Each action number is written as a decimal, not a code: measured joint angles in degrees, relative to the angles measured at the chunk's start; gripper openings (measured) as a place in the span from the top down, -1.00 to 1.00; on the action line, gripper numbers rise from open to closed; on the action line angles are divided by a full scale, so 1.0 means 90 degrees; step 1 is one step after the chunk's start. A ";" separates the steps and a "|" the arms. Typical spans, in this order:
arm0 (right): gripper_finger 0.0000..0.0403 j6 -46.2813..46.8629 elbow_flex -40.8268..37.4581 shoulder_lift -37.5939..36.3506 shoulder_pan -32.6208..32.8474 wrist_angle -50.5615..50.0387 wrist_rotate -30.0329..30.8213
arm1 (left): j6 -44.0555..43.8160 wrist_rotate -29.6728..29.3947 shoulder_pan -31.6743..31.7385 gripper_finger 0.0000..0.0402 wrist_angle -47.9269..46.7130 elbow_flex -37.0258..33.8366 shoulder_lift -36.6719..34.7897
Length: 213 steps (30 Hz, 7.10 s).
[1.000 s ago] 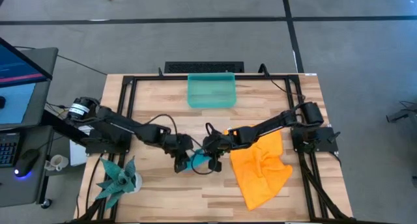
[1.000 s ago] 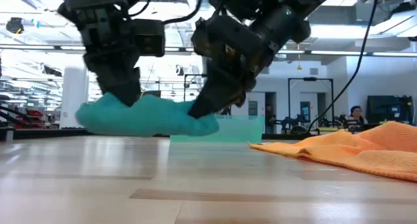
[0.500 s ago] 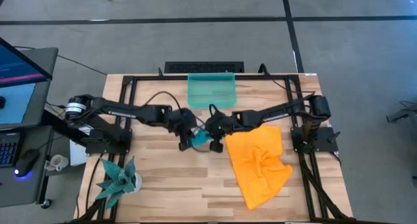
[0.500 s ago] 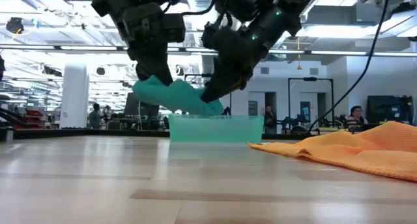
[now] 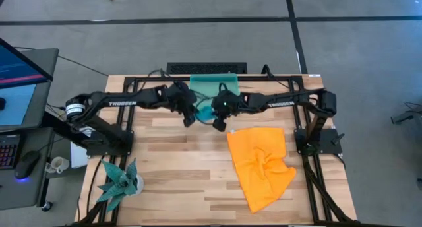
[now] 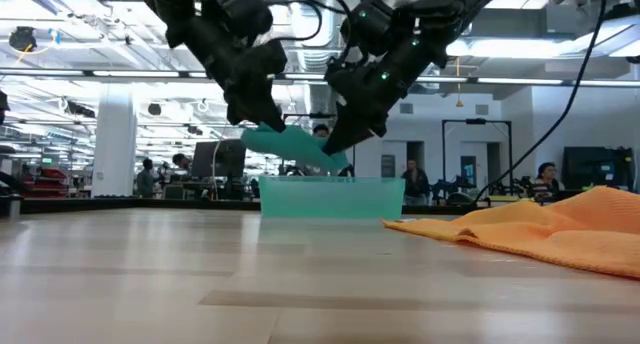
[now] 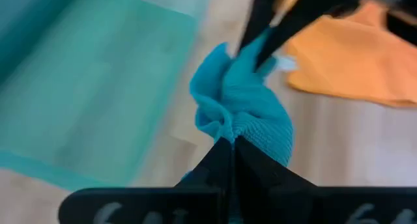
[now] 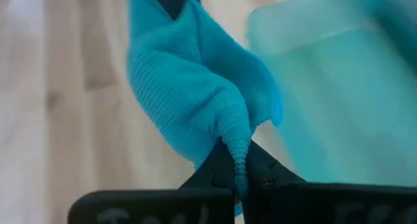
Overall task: Roll microfiber towels into tight, uniform cylinder then place into a basket
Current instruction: Put the rolled blue microfiber cloth into the blue bin, then fold the orange microfiber cloth
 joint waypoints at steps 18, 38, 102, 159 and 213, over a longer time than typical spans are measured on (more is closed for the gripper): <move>0.93 -0.0859 0.0498 0.0114 -0.1564 0.0109 -0.0504 | 0.1120 0.0213 0.1428 1.00 0.0578 0.1281 0.1439; 0.93 -0.1251 0.0602 0.1143 -0.2687 0.0151 -0.1182 | 0.1383 0.0399 0.2203 1.00 0.0281 0.2701 0.3355; -0.03 -0.0745 0.1052 -0.0076 -0.2477 -0.2096 -0.0806 | 0.2089 0.0874 0.2100 0.42 -0.2019 0.3346 0.2238; 0.35 0.4963 -0.3441 -0.2302 0.4720 -0.0035 0.3296 | -0.0351 -0.1817 -0.2937 0.42 0.6066 -0.1561 0.1459; 0.38 0.5874 -0.3434 -0.2302 0.5360 -0.0353 0.3859 | -0.1689 -0.5295 -0.3342 0.42 -0.0614 0.1543 0.3202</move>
